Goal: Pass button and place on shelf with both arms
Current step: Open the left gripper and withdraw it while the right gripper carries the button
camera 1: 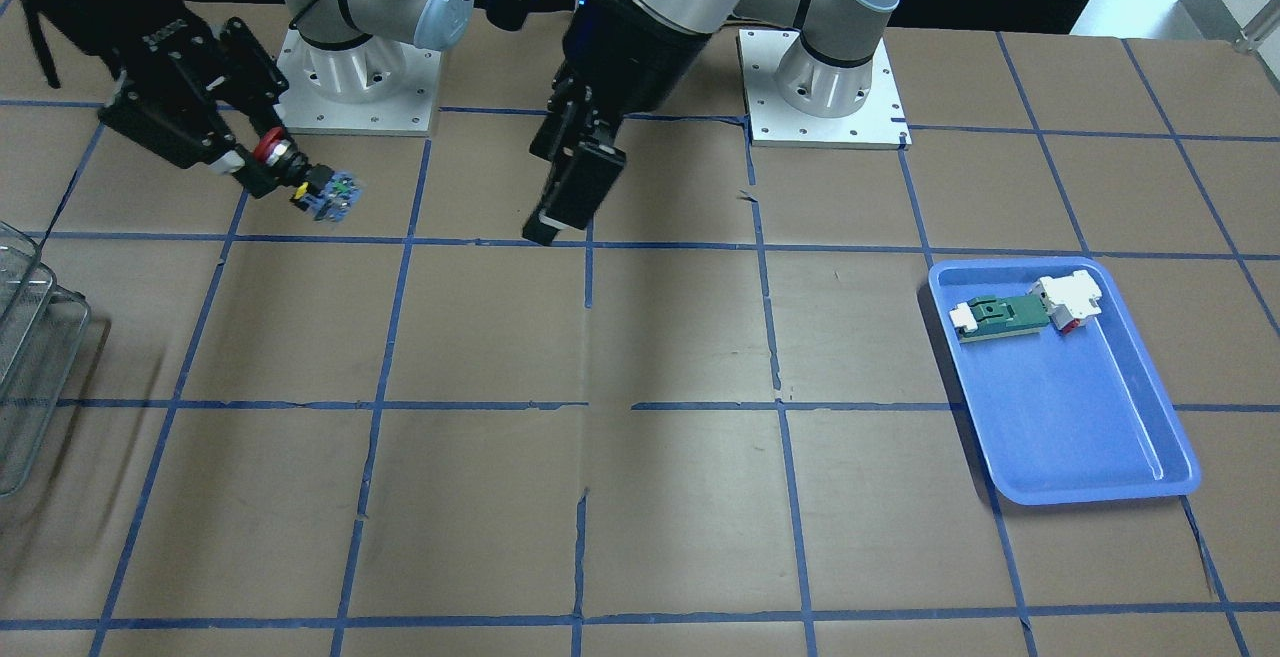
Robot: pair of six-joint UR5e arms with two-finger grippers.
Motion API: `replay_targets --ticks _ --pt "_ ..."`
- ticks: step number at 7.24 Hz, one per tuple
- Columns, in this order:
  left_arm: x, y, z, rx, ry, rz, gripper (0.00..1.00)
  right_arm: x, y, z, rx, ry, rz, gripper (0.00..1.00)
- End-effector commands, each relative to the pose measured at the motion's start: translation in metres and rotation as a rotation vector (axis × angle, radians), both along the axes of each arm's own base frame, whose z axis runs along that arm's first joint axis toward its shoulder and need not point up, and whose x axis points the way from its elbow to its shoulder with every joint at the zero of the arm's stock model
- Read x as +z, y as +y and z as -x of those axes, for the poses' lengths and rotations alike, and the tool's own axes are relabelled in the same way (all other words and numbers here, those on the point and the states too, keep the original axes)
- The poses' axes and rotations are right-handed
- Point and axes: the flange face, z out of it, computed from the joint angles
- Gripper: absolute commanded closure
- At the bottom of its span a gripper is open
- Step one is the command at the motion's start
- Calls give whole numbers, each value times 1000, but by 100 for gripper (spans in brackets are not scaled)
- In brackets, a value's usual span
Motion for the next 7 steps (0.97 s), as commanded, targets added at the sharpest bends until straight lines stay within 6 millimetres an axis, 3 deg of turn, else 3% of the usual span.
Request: replay_targets --ticks 1,2,3,4,5,6,7 --pt "-5 -19 -66 351 -44 -147 0 -38 -27 98 -100 65 -48 100" --pt "-6 -22 -86 514 -115 -158 0 -48 -36 145 -111 160 -73 100" --pt "-10 -14 -102 648 -202 -153 0 -41 -49 190 -110 264 -70 100" --pt "-20 -6 -106 790 -186 -197 0 -50 -66 244 -79 329 -82 100" --pt "-38 0 -111 1004 -159 -289 0 -58 -70 305 -78 385 -104 100" --pt "-39 9 -116 1165 -102 -300 0 -78 -79 338 -80 432 -173 100" --pt "-27 21 -131 1241 -100 -295 0 -82 -80 348 -81 482 -221 100"
